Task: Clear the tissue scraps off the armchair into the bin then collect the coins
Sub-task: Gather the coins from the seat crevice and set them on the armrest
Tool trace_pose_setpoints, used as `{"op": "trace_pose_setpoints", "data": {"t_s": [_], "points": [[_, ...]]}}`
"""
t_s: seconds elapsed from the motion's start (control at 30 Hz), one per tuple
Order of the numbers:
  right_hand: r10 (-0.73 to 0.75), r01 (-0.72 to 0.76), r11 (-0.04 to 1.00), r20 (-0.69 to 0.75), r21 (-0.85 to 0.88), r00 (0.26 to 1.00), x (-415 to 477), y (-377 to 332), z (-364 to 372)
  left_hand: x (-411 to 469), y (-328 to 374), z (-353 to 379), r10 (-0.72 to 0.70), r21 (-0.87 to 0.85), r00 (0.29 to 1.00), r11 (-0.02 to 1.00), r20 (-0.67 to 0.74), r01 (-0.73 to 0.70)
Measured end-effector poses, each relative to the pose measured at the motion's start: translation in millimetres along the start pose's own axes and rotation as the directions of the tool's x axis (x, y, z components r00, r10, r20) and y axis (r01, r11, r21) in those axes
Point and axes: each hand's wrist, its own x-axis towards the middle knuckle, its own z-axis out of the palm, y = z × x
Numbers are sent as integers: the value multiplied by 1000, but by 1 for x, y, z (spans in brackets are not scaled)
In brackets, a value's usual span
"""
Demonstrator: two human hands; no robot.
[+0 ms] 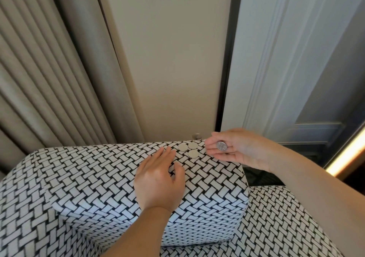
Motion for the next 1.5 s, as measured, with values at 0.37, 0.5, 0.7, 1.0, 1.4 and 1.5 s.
{"op": "trace_pose_setpoints", "data": {"t_s": [0.37,0.5,0.7,1.0,1.4,1.5], "points": [[-462,384,740,-1,-552,887,-16,43,27,0,0,0,0,-4,1000,1000,-8,0],[-486,453,858,-96,-243,869,-7,41,20,0,1,0,2,-10,1000,1000,-10,-2],[-429,394,823,7,-410,903,18,24,20,0,2,-2,-11,0,1000,1000,-1,11],[-443,437,771,103,-464,891,27,22,34,1,3,-3,-24,1,1000,1000,11,24],[-480,475,817,70,-327,874,23,28,30,1,1,0,-4,-13,1000,1000,-23,4],[-456,458,795,107,-397,884,23,32,36,1,1,0,-6,-13,1000,1000,-13,6]]}}
